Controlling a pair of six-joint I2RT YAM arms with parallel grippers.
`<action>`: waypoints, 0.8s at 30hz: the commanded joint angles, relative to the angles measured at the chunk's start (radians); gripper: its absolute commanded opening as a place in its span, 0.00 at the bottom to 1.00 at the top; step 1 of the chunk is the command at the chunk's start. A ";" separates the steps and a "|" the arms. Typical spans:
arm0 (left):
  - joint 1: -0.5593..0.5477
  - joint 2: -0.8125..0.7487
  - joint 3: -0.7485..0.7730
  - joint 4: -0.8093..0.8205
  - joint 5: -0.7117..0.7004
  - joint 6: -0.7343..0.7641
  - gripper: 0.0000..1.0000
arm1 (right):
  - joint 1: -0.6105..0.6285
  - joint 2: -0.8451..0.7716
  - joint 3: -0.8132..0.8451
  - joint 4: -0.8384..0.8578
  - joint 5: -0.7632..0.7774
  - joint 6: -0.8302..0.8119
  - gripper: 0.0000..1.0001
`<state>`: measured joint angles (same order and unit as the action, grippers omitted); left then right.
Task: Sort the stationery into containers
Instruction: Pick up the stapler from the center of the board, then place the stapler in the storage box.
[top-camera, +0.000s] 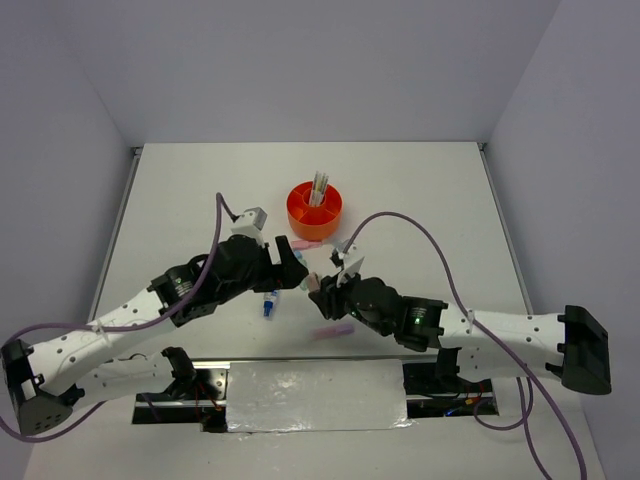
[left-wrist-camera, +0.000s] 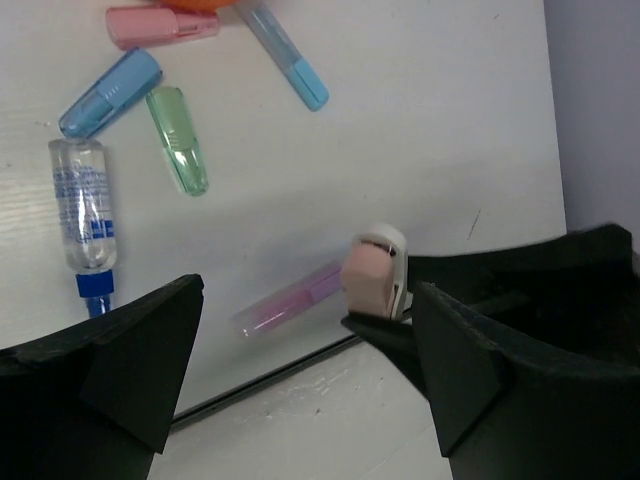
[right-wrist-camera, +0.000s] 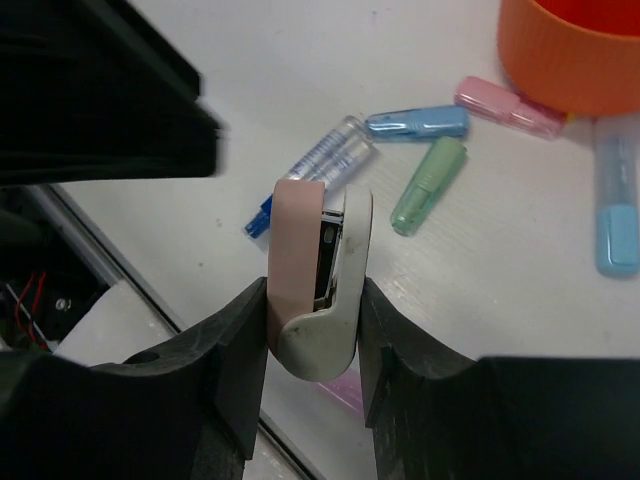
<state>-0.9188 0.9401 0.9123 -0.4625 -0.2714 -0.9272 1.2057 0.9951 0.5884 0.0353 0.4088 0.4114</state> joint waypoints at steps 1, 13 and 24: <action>0.003 0.032 0.039 0.059 0.035 -0.058 0.97 | 0.054 0.002 0.027 0.123 0.054 -0.121 0.00; 0.001 0.040 -0.019 0.120 0.093 -0.094 0.80 | 0.100 0.089 0.096 0.164 0.124 -0.180 0.00; 0.001 0.086 -0.013 0.134 0.101 -0.099 0.31 | 0.103 0.065 0.076 0.250 0.044 -0.224 0.00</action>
<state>-0.9188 1.0073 0.8921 -0.3656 -0.1787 -1.0225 1.2976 1.0851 0.6338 0.1635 0.4816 0.2222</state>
